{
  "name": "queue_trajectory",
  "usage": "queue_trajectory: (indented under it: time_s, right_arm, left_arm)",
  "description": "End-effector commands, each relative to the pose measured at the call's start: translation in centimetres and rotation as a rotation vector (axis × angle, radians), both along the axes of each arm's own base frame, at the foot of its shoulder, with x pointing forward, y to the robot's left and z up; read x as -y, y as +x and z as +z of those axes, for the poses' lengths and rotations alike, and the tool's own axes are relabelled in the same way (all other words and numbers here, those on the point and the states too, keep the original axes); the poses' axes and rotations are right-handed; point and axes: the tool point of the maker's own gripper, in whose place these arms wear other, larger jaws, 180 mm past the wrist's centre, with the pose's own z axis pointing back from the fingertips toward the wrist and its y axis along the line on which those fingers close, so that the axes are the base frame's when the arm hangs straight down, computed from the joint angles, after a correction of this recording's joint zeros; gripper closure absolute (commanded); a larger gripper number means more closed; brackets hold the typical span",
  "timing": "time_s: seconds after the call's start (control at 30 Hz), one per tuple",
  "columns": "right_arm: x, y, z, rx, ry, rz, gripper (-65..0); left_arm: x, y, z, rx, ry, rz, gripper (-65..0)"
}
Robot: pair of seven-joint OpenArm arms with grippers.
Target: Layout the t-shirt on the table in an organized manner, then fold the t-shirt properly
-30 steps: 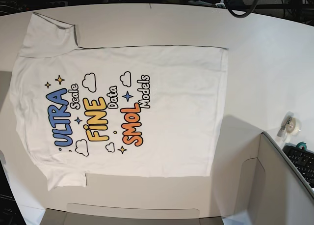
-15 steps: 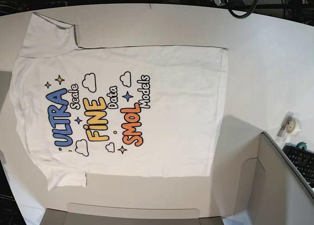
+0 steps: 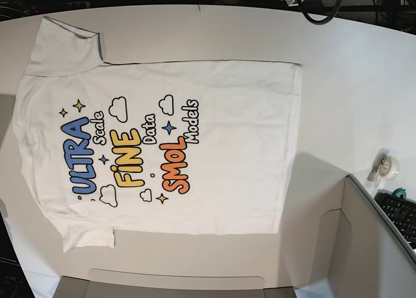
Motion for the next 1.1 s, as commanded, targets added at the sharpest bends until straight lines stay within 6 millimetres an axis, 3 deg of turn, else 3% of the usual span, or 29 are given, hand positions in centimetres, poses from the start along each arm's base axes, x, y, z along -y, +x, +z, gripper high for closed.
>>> queue_trajectory:
  time_s: [0.0,0.23,0.63,0.8,1.07]
  right_arm:
    - [-0.1,-1.1,0.5,0.005,0.017,0.013,-0.2]
    - [0.9,-2.3,0.4,-0.016,-0.001,0.018,-0.2]
    - [0.9,-3.3,0.5,-0.034,-0.001,0.018,-0.2]
    - [2.0,-5.7,0.5,-0.079,-0.02,0.024,-0.2]
    - [3.1,-7.9,0.7,-0.117,-0.038,0.042,-0.2]
  left_arm:
    - [-1.3,-0.6,0.8,0.034,0.015,0.016,0.0]
    - [-1.5,-1.5,0.8,0.026,-0.02,0.033,0.0]
    - [-2.3,-1.5,0.9,0.033,-0.015,0.076,0.0]
    - [-2.3,-3.3,0.8,0.006,-0.027,0.082,0.0]
    - [-2.9,-3.5,0.9,0.012,-0.055,0.095,0.0]
